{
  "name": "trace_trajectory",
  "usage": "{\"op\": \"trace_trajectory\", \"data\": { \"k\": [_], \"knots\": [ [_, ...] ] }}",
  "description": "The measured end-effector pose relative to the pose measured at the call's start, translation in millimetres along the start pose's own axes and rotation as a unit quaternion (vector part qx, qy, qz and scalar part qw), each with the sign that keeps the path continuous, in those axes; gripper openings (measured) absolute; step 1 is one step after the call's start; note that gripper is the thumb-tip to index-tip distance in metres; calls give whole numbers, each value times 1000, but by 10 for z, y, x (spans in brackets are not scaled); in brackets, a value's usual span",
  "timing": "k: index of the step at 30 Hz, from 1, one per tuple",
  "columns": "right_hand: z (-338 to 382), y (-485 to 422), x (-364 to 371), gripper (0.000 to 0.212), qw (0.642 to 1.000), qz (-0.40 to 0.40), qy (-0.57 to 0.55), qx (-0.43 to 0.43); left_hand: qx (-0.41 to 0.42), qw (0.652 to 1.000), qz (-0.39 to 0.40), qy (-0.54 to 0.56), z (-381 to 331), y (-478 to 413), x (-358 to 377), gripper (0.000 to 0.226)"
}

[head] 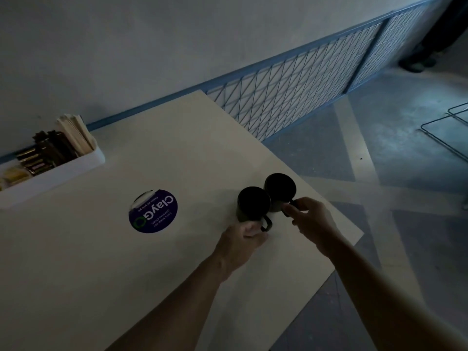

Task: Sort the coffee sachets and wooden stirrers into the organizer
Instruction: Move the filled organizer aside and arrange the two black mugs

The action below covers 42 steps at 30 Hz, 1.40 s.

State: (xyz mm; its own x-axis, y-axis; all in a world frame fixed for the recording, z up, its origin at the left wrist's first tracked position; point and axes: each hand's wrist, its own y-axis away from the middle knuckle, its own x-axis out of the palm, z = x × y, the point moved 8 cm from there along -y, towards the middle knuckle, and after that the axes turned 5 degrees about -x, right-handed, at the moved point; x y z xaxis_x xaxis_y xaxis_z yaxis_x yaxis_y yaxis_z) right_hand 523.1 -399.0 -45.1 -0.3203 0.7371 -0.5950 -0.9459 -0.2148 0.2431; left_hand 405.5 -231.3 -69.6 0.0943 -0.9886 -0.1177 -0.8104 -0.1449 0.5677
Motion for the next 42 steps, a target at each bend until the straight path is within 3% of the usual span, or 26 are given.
{"op": "trace_trajectory", "data": {
  "k": [5,14,22,42],
  "knots": [
    [-6,34,155,34,995,30,-90,22,1,998,34,54,-79,-4,155,38],
    [10,9,327,36,984,62,-167,17,8,986,-112,119,-64,-75,-66,31],
    [179,-117,429,39,985,57,-162,8,-3,977,-141,161,-95,-91,-374,30],
    [1755,-833,1436,38,975,148,-144,-77,66,900,-308,302,-448,10,-2278,24]
  ]
}}
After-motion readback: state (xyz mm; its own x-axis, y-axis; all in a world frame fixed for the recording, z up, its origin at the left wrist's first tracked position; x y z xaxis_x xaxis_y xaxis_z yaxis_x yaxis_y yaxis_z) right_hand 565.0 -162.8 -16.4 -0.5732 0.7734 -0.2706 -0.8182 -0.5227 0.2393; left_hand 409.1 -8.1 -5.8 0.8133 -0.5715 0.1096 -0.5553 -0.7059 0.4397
